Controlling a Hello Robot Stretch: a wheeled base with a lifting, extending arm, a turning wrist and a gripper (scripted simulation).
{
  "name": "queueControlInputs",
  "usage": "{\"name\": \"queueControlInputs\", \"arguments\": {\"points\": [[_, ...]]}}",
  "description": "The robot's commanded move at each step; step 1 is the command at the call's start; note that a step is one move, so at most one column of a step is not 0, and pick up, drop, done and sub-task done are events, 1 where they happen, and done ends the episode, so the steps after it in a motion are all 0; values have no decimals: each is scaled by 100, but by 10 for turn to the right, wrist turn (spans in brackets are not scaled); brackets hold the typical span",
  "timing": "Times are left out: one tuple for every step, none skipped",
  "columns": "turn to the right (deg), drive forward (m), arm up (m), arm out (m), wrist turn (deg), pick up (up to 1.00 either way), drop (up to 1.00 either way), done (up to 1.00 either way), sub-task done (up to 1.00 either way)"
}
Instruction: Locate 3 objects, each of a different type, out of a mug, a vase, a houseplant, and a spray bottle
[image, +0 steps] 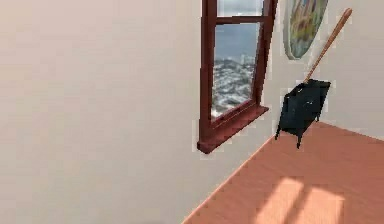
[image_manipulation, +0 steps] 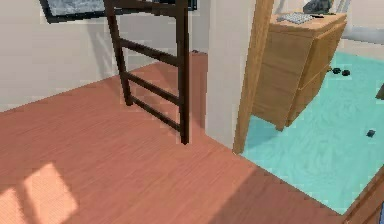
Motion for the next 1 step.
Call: {"name": "queueControlInputs", "arguments": {"points": [[0,20,0,0,0,0,0,0,0]]}}
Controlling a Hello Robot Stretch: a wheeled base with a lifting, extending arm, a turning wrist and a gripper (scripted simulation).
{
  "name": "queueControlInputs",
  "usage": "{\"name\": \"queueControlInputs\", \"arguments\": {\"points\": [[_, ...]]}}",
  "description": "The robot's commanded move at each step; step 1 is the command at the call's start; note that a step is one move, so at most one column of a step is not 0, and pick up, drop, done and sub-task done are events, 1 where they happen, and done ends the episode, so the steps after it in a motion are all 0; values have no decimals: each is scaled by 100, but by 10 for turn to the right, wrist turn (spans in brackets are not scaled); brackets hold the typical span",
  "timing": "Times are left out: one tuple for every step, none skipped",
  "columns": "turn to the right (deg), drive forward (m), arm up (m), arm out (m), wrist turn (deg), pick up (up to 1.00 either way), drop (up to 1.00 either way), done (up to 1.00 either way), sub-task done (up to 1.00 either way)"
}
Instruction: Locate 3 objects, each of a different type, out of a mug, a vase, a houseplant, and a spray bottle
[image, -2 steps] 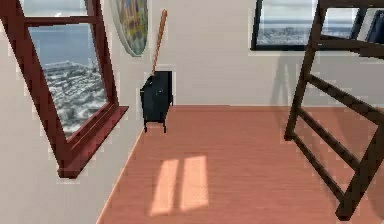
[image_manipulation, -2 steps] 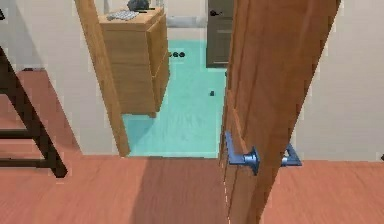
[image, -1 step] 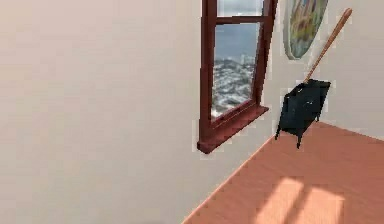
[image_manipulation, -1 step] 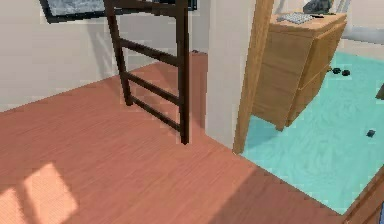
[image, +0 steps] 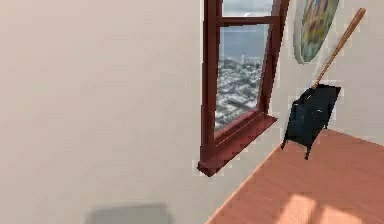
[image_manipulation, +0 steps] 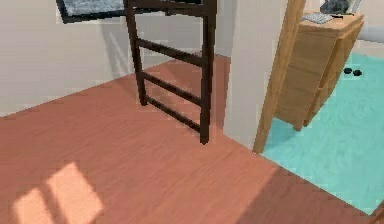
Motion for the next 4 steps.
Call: {"name": "queueControlInputs", "arguments": {"points": [[450,0,0,0,0,0,0,0,0],[450,0,0,0,0,0,0,0,0],[240,0,0,0,0,0,0,0,0],[0,45,0,0,0,0,0,0,0]]}}
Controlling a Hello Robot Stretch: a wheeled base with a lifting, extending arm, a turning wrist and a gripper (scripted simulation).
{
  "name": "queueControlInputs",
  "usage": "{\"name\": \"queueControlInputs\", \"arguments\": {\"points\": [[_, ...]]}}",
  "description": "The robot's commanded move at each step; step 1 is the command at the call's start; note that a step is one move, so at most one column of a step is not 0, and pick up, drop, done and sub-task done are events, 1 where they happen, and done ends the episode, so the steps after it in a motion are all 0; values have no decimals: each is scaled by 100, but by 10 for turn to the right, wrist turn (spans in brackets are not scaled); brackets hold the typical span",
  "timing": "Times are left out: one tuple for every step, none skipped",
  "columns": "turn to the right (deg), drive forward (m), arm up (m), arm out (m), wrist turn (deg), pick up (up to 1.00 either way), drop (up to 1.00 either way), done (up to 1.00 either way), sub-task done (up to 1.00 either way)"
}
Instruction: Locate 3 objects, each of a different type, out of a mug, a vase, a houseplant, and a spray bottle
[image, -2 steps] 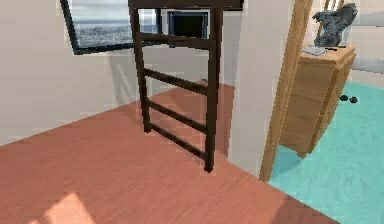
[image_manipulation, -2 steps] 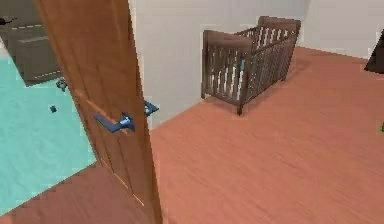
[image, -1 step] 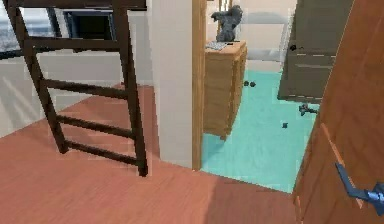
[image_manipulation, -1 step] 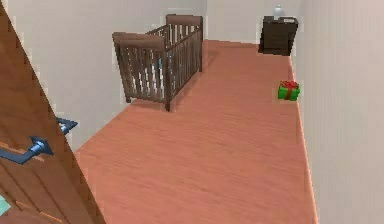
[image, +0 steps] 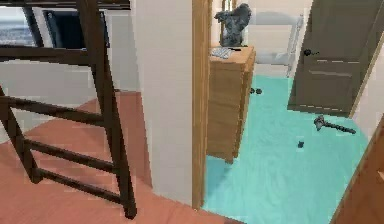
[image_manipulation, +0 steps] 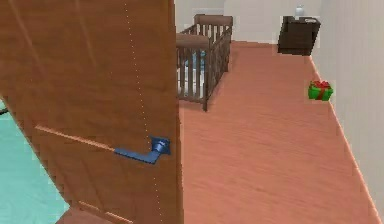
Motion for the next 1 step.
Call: {"name": "queueControlInputs", "arguments": {"points": [[240,0,0,0,0,0,0,0,0]]}}
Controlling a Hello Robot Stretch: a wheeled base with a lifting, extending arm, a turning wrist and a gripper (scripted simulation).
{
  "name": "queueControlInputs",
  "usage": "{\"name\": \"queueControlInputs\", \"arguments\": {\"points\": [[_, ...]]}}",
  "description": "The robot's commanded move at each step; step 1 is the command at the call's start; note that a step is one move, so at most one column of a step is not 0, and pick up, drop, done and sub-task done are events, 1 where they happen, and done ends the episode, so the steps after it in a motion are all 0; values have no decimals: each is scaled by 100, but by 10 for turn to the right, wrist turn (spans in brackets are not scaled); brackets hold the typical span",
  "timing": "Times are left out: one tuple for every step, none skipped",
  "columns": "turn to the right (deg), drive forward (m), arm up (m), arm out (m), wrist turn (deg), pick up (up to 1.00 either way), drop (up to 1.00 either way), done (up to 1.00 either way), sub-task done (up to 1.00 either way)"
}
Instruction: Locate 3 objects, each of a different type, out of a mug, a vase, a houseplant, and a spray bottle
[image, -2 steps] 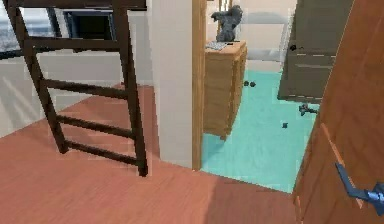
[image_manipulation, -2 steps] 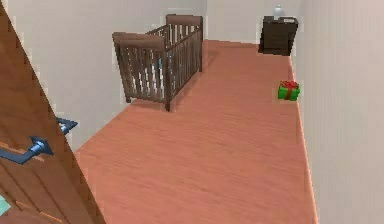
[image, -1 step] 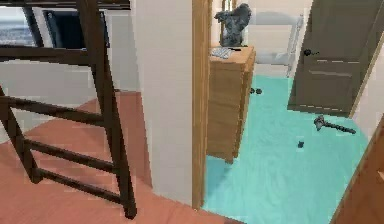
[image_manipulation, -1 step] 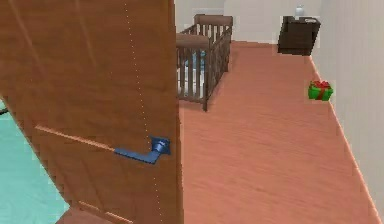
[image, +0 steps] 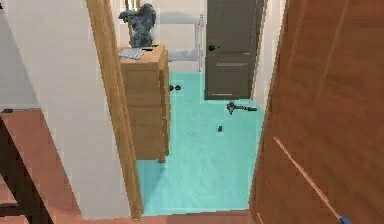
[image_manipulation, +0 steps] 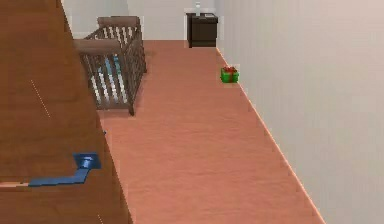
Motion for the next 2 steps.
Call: {"name": "queueControlInputs", "arguments": {"points": [[0,100,0,0,0,0,0,0,0],[150,0,0,0,0,0,0,0,0]]}}
